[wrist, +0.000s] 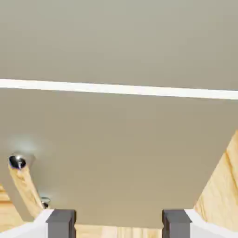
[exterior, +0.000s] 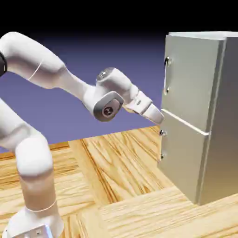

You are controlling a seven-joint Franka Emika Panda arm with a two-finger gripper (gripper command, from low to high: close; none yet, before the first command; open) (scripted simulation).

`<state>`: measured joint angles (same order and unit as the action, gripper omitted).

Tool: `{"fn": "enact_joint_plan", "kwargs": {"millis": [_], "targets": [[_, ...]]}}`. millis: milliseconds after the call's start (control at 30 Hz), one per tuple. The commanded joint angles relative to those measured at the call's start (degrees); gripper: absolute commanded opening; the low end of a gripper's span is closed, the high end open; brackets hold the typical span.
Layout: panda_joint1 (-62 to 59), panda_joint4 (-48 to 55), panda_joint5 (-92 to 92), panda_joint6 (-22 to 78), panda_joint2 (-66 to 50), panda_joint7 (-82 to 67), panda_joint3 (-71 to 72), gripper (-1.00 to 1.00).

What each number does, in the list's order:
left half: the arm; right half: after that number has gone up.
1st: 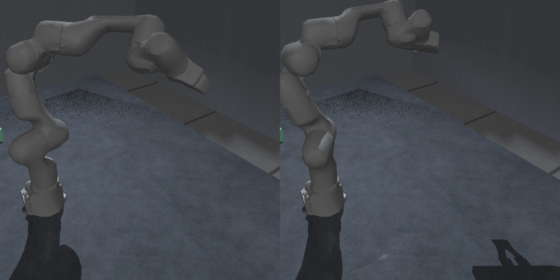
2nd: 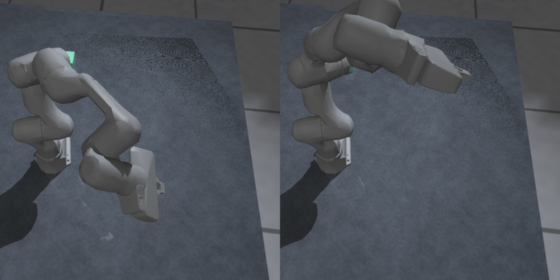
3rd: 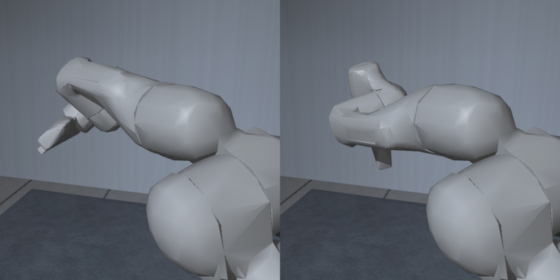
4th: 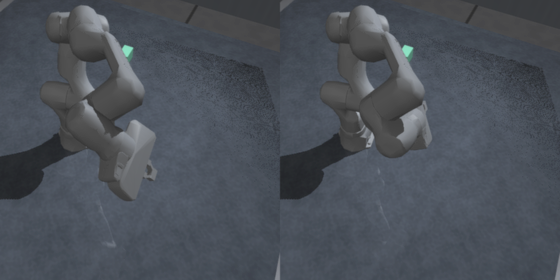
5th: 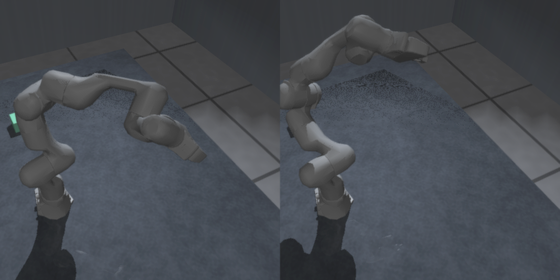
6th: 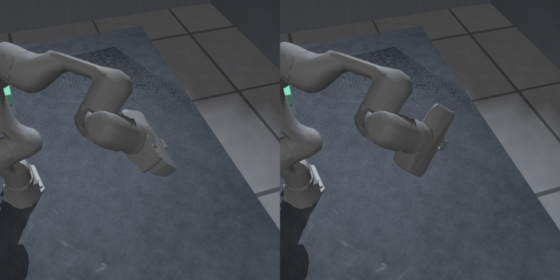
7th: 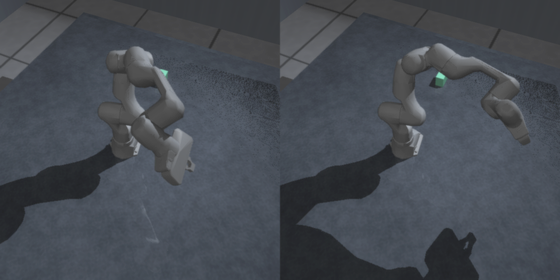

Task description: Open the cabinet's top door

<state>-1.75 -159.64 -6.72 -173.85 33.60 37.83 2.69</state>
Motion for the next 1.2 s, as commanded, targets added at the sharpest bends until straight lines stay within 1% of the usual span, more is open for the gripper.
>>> {"fn": "enact_joint_plan", "kwargs": {"millis": [0, 1167], "targets": [[-0.9, 0.5, -2.5, 0.1, 0.3, -1.7, 1.0, 0.0], [-32.5, 18.2, -89.7, 2.1, 12.6, -61.7, 35.9, 0.0]]}}
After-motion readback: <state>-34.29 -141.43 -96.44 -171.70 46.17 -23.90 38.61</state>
